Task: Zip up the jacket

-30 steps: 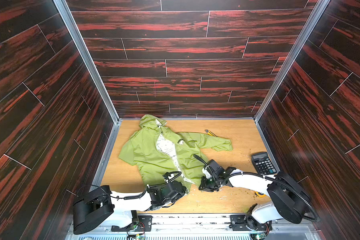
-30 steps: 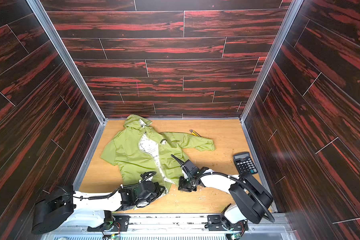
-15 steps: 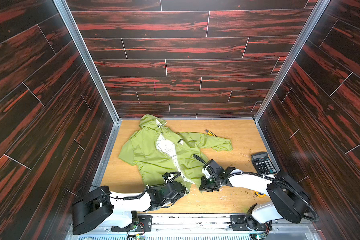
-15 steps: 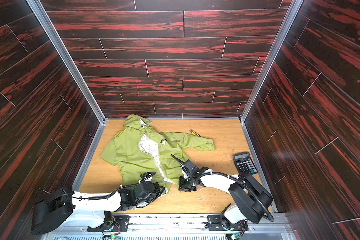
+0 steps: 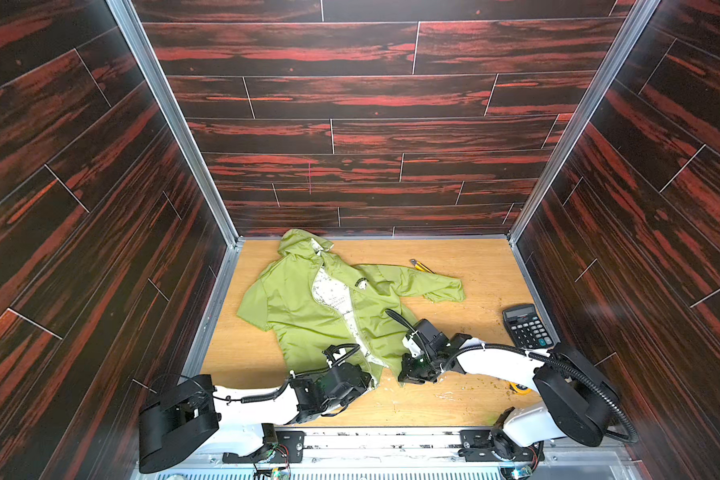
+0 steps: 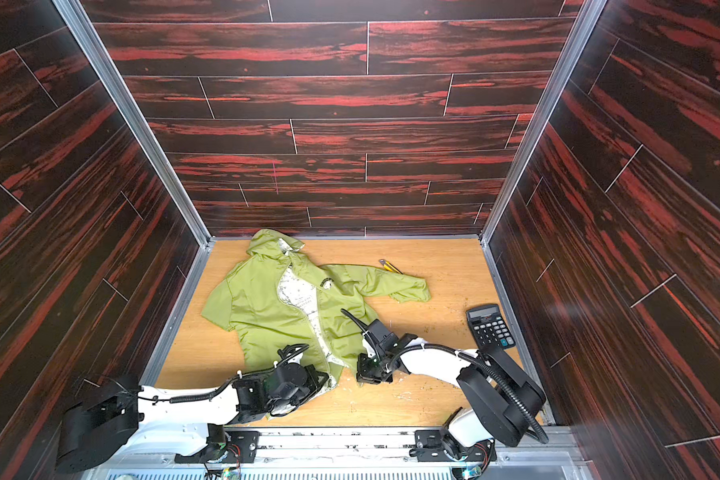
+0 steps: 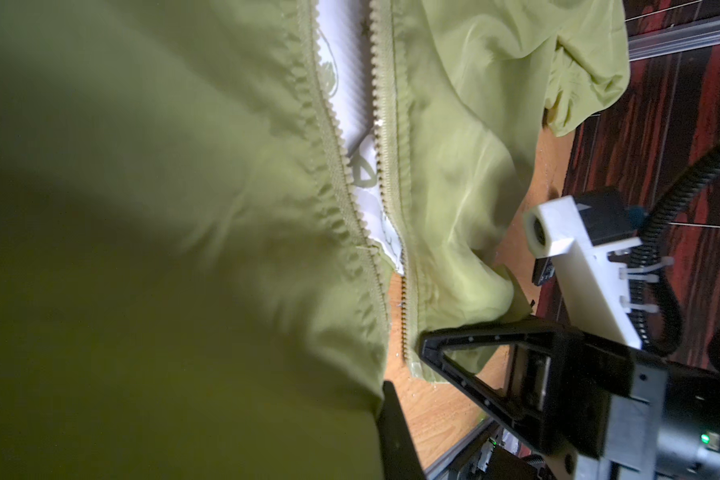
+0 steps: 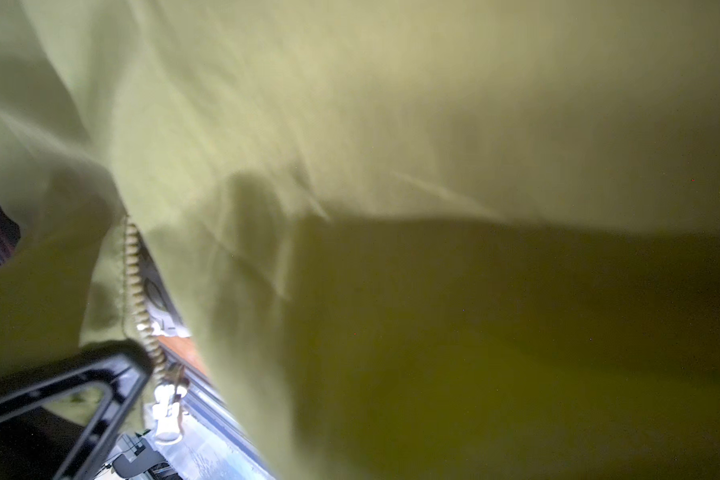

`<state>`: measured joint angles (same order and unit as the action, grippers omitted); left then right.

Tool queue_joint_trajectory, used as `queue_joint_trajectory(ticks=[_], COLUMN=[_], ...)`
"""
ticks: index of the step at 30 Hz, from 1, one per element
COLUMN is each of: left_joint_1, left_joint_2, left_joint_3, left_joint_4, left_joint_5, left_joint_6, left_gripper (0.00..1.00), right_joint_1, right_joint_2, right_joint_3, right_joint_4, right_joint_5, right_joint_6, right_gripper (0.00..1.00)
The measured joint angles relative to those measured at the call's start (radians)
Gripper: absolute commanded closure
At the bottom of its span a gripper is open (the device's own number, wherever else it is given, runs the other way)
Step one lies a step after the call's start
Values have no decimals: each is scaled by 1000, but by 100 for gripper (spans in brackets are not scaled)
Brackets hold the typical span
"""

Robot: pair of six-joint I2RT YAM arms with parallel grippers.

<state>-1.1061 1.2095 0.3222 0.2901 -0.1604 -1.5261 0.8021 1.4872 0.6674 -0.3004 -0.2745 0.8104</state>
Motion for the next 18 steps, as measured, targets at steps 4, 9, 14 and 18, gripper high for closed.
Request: queue_joint_trajectory(ticks=[4, 9, 14, 18], left_joint_1=[0, 12, 48, 82], left_joint_2=[-63, -192, -322, -373], left_joint_3=[-11, -11, 48, 169], left_joint_4=[-14, -71, -206, -338], left_joint_5=[-16, -45, -58, -73], left_joint_6=[7, 50, 140, 209], left_gripper=[100, 100, 100, 100], right_joint_1=[0, 0, -6, -31], right_joint_2=[0, -2, -2, -2], right_joint_3=[33, 139, 291, 443], right_joint_4=[-27, -82, -171, -256], right_joint_5=[-3, 9, 61, 118], right_joint_6=[-5, -16, -27, -34], right_gripper=[100, 100, 100, 100])
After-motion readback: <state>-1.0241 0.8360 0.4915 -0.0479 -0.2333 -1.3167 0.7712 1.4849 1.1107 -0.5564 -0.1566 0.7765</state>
